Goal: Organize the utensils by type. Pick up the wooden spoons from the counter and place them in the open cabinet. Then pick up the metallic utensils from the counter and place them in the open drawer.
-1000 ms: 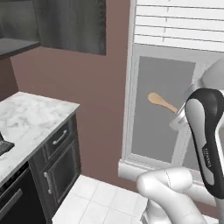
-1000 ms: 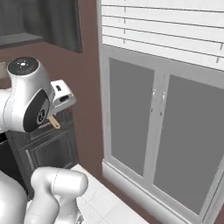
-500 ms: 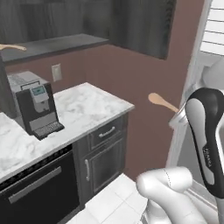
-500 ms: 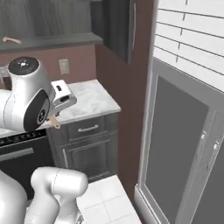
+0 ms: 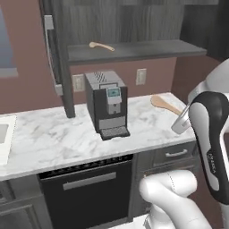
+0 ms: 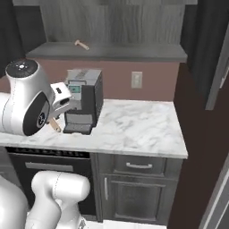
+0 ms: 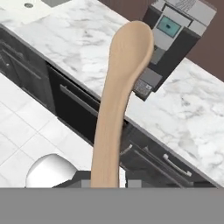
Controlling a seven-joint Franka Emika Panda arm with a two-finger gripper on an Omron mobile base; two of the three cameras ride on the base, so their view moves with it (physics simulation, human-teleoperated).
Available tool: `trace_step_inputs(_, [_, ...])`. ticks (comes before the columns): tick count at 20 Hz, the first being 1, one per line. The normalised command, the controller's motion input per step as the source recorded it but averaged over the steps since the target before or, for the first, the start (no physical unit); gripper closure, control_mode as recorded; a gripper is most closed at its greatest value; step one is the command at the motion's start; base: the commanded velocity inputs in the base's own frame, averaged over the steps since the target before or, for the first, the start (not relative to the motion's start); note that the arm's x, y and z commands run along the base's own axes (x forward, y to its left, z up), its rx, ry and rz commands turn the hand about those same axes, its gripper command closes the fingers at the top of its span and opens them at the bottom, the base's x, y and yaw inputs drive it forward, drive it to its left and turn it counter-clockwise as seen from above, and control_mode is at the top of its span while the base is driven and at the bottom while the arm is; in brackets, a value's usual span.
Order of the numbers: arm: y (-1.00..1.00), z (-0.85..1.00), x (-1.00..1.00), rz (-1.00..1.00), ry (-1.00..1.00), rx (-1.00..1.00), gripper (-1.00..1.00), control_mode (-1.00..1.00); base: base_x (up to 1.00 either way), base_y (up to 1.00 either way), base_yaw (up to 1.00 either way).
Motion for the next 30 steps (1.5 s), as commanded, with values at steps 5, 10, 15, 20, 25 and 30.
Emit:
trace_step_inputs(5, [0.00, 0.00, 0.00, 0.00, 0.00, 0.00, 1.00, 1.00, 0.50, -0.73, 0.30])
trace_step_inputs(10, [0.00, 0.00, 0.00, 0.00, 0.00, 0.00, 1.00, 1.00, 0.13, -0.54, 0.08])
trace_step_inputs(15, [0.00, 0.00, 0.00, 0.00, 0.00, 0.00, 1.00, 1.00, 0.71, 0.11, 0.00])
trace_step_inputs(20, [0.00, 0.00, 0.00, 0.00, 0.00, 0.00, 1.00, 1.00, 0.93, 0.24, -0.04])
trace_step_inputs(25, [0.00, 0.00, 0.00, 0.00, 0.00, 0.00, 1.00, 1.00, 0.49, 0.02, -0.04])
trace_step_inputs(30, [0.00, 0.00, 0.00, 0.00, 0.00, 0.00, 1.00, 1.00, 0.00, 0.00, -0.04])
